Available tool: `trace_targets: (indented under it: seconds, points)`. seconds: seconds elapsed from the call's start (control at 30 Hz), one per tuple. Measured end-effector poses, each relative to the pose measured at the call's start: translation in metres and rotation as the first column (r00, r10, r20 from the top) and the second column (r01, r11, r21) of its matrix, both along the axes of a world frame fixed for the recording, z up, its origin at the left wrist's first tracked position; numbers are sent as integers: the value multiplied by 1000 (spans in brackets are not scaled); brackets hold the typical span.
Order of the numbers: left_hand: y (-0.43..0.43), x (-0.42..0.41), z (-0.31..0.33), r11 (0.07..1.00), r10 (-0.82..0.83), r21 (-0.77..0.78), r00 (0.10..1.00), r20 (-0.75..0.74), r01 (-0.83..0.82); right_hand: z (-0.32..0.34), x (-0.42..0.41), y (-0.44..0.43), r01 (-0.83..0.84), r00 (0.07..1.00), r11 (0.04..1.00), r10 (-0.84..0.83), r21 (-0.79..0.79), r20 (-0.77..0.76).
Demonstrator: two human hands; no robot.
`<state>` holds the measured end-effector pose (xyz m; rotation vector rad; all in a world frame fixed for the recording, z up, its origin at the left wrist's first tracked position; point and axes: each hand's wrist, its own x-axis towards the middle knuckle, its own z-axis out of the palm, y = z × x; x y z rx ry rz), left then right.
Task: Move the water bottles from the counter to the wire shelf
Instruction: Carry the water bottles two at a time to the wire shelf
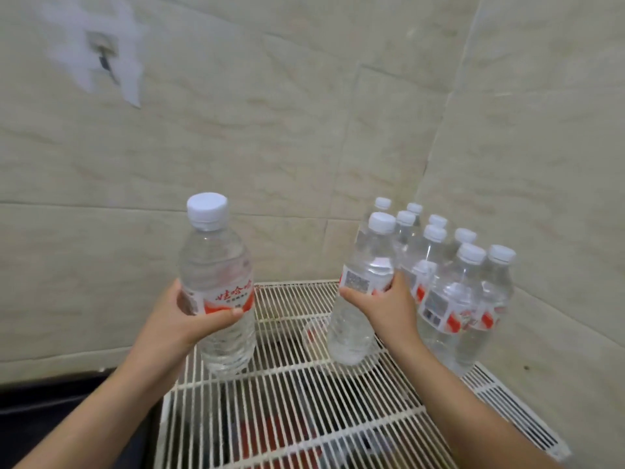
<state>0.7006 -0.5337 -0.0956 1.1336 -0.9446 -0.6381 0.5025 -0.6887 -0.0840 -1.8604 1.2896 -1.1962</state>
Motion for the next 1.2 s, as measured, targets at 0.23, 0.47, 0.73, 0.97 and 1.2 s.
trace_targets:
  seconds: [0.23, 0.47, 0.73, 0.97, 1.2]
  points:
    - [-5, 23, -7, 993, 109, 32, 994, 15, -109, -1, 55, -80, 159, 987, 985, -161, 72, 28]
    - [-24, 30, -4, 978, 205, 40, 979, -22, -204, 0, 93, -119, 247, 960, 955, -264, 161, 93]
    - [-79, 29, -3, 979, 144, 144, 990, -12, -141, -7, 103, -129, 319, 947, 930, -322, 184, -12]
    - [-158, 15, -10, 978, 84, 195, 996, -15, -79, -25, 91, -115, 129, 992, 969, -125, 211, -29]
    - [-222, -3, -11, 980, 29, 196, 999, -28, -23, -32, 31, -51, -139, 990, 958, 138, 253, 22]
